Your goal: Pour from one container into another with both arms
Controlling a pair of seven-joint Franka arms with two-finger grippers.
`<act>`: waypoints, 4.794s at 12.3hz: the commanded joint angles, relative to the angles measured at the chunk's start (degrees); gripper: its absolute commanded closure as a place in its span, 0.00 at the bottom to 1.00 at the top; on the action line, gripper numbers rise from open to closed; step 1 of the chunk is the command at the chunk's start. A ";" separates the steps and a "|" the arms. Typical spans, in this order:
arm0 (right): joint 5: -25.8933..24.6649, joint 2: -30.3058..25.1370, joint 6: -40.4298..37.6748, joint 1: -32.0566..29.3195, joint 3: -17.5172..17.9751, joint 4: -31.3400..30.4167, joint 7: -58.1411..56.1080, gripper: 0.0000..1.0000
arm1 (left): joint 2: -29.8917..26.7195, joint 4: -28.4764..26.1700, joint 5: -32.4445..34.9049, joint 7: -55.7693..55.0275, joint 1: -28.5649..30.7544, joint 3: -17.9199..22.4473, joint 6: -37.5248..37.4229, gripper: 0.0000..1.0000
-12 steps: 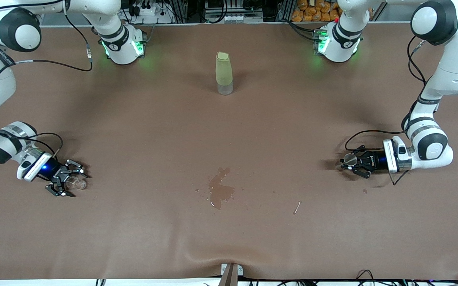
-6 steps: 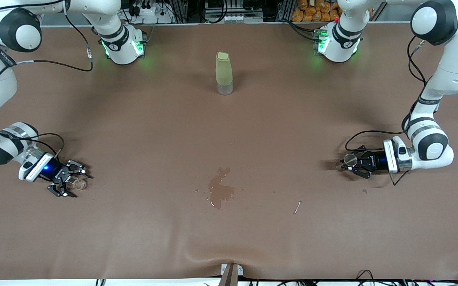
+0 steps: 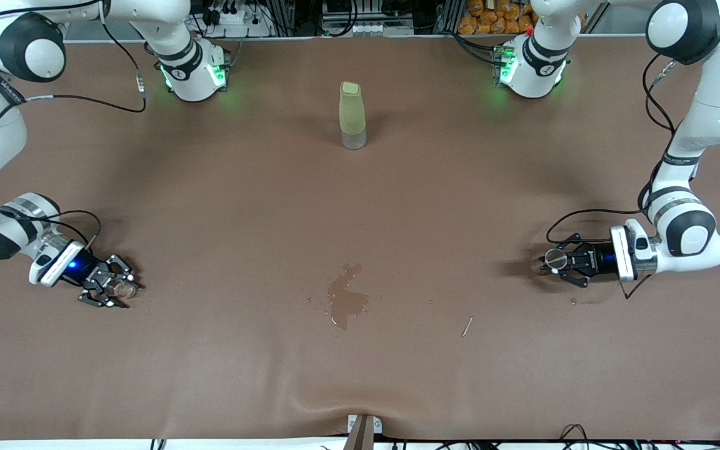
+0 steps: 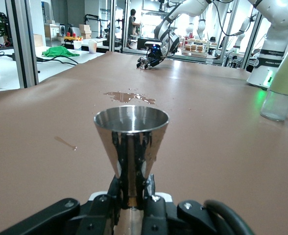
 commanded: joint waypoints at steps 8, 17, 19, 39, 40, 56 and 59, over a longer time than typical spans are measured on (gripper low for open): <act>1.78 0.79 -4.57 5.28 -0.03 4.71 -0.47 1.00 | -1.08 0.92 -1.76 -4.57 -0.43 -0.63 -0.21 1.00; 9.24 0.53 -4.22 14.06 3.31 7.27 4.98 1.00 | -1.26 7.60 -1.14 -17.66 -4.47 -1.69 0.41 1.00; 13.63 -0.26 -3.87 18.28 3.31 7.27 5.42 1.00 | -1.35 7.69 -1.58 -19.16 -5.35 -1.78 2.33 1.00; 21.65 -0.79 16.70 54.85 3.39 30.03 49.79 1.00 | -1.88 9.18 -5.72 -31.74 -15.46 -2.04 12.19 1.00; 21.65 -0.79 16.88 55.64 3.39 30.12 51.11 1.00 | -1.88 9.18 -5.63 -31.74 -15.46 -2.13 12.19 1.00; 21.56 -2.54 16.97 57.23 3.39 30.21 61.49 1.00 | 4.27 17.52 -24.59 -20.50 -33.11 -2.22 32.74 1.00; 21.65 -3.51 16.53 57.41 3.39 28.99 65.26 1.00 | 5.94 19.81 -32.58 -15.41 -36.81 -1.78 36.61 1.00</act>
